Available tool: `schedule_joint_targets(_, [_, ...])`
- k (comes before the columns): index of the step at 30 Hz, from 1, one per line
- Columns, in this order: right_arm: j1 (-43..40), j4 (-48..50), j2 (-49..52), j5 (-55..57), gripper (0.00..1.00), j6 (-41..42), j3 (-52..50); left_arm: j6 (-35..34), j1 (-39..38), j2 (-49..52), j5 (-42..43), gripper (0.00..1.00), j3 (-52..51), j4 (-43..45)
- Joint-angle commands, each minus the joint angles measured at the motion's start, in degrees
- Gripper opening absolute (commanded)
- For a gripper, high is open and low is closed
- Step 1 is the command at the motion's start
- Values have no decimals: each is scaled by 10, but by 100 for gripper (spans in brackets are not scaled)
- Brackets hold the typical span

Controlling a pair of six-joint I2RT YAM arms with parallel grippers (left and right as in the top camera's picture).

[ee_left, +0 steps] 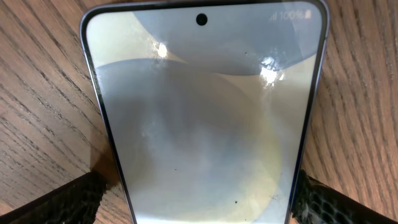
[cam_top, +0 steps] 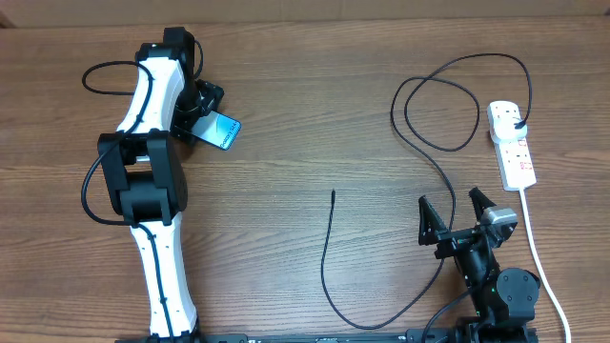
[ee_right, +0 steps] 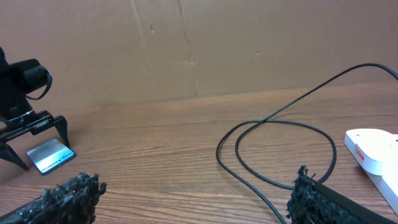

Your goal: Plug charger to phone and switch on socket

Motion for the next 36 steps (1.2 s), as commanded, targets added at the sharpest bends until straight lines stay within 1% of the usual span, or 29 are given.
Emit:
schedule_joint_targets(1, [2,2,-3,6,100,-2,-3,-9,-9,38,23,100,-10,13])
schedule_joint_targets(8, [2,2,-3,6,100,-2,-3,-30,-9,38,43,100,-10,13])
schedule_joint_targets(36, [2,2,-3,6,100,-2,-3,-29,-9,38,41,100,-10,11])
